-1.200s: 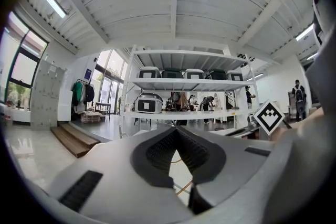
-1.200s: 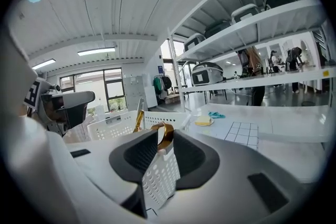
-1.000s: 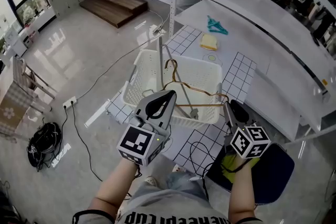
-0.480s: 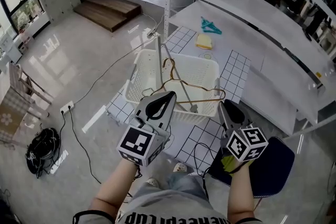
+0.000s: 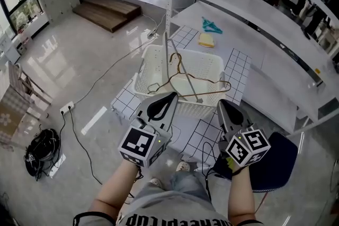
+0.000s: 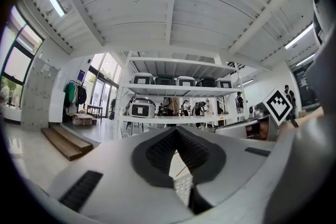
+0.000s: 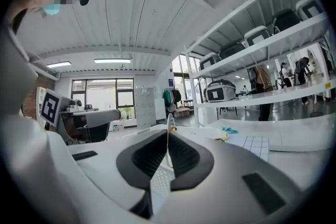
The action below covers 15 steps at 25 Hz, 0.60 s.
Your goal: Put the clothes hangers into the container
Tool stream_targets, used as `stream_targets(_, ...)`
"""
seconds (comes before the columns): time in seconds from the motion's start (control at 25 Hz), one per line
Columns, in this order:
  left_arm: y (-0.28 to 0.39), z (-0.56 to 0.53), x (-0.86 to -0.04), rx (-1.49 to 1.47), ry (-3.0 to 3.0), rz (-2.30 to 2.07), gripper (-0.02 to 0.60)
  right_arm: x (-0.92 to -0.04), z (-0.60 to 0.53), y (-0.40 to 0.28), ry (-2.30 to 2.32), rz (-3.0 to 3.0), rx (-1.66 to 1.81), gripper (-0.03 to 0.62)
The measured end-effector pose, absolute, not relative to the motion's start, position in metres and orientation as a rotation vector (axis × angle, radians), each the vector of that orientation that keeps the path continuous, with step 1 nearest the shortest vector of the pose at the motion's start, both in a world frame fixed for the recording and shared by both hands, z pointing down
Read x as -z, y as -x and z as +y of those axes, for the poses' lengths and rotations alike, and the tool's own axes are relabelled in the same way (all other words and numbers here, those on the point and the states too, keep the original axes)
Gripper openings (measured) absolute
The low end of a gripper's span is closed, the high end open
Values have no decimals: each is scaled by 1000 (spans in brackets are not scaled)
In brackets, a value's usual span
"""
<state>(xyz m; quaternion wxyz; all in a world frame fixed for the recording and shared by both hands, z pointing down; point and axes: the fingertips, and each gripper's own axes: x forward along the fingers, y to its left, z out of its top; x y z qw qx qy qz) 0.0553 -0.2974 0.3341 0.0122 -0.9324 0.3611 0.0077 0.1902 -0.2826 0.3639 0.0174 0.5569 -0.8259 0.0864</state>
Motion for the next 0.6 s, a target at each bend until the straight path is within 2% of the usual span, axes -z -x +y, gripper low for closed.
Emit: stream_targets(0.6, -14, -245, -331, -43, 2904, 1083, 12, -347, -224, -118, -1684, -2634, -180, -2)
